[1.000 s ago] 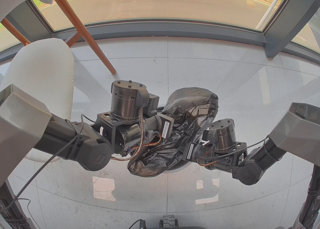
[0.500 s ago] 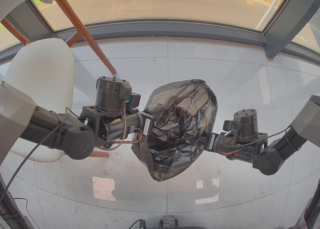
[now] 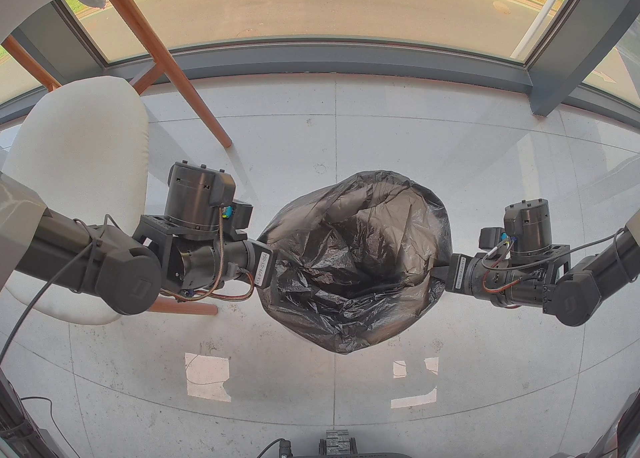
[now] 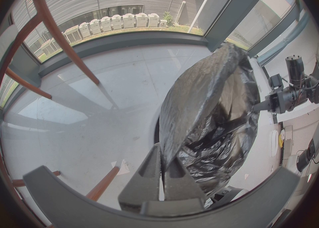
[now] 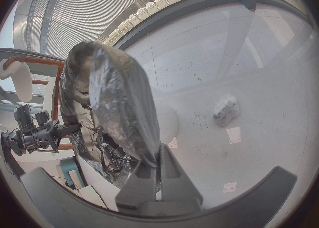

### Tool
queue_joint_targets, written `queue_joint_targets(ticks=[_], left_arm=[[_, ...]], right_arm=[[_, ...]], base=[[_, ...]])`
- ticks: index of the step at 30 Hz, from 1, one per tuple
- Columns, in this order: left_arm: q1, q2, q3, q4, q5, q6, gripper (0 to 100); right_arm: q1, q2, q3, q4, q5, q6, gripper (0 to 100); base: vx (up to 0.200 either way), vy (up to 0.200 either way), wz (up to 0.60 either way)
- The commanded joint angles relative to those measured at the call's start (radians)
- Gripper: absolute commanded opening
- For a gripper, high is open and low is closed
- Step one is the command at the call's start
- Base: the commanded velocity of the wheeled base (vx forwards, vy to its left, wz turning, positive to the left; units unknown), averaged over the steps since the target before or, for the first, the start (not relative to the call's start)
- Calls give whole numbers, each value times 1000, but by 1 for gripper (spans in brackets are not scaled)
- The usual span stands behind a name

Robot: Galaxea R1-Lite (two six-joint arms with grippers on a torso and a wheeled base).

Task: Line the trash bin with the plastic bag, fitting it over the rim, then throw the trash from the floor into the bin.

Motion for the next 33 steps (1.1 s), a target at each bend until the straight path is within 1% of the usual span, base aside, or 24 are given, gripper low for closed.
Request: queue_joint_targets(ticks=[1,2,4,7,10,17,18,26,31,33], left_arm=[[36,38,8,-1,2,1,0],[36,38,8,-1,2,1,0],[58,46,8,-2,3,3,0],[72,58,3,-12,6,1,0],[86,64,0,-30,8,6,0],[79,66,34,-35,5,11,0],[79,66,38,-35,5,11,0],[79,93,23,-45,8,9,0],[81,100,22,-110,9,5,0],[82,127,8,-165,11,3,0]], right_arm=[[-11,22,3,-2,0,-25,0],[-11,22,3,-2,0,-25,0],[-11,65,0,-6,-2,-59,0],[-11,99,-14,-8,-2,-82,0],[-6,113,-30,-6,-2,-83,0],[3,142,-33,-6,-3,-93,0],[5,140,-30,-6,-2,-100,100],[-3,130,-36,-8,-9,-111,100],[-6,50,-30,-32,-9,-103,100],[-8,-1,-11,-83,-11,-100,100]], base=[[0,0,0],[0,0,0],[0,0,0],[0,0,0],[0,0,0],[0,0,0],[0,0,0],[0,0,0],[0,0,0],[0,0,0]])
